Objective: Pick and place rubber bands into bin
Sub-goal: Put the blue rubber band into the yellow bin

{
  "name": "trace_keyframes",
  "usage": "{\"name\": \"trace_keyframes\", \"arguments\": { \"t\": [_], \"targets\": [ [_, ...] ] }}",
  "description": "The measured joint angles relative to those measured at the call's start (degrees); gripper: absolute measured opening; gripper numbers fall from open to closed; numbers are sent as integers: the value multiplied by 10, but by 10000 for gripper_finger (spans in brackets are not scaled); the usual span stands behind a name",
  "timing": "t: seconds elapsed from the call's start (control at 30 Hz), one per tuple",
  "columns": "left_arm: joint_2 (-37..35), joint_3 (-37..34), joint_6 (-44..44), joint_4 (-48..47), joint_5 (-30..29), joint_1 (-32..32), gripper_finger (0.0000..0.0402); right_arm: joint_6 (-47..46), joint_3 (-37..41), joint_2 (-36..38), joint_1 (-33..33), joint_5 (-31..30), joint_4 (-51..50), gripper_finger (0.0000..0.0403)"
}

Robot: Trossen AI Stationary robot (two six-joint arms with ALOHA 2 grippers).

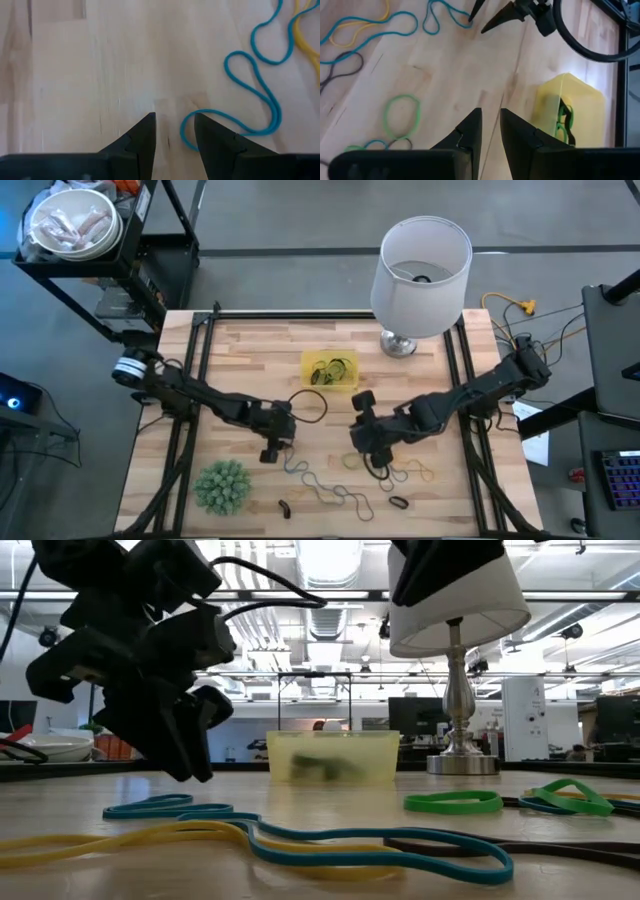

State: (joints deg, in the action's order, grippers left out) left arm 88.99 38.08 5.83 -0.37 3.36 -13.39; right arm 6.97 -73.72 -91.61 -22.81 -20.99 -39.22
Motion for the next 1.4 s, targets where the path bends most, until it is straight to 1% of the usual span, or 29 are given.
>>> {"name": "trace_keyframes", "arguments": {
  "t": [0.17,0.27,0.37,0.8,0.87,1.0,1.27,1.4],
  "targets": [
    [17,4,2,1,-1,-2,118,-25,18,0,-3,0,-2,60],
    [25,2,24,4,-2,-3,118,-35,31,1,-3,-1,-5,58],
    [30,3,28,4,-4,-5,118,-40,39,1,-3,-1,-6,59],
    [30,2,29,-7,-12,-26,118,-68,50,1,-3,-1,-5,59],
    [30,2,28,-14,-21,-27,115,-69,52,1,-3,-1,-5,58],
    [30,2,27,-22,-31,-28,89,-71,58,1,-3,-1,-4,57],
    [30,1,23,-29,-35,-28,9,-88,69,1,-3,-1,-3,57],
    [30,1,6,-29,-65,-29,4,-90,73,1,-3,-1,-3,57]
  ]
}}
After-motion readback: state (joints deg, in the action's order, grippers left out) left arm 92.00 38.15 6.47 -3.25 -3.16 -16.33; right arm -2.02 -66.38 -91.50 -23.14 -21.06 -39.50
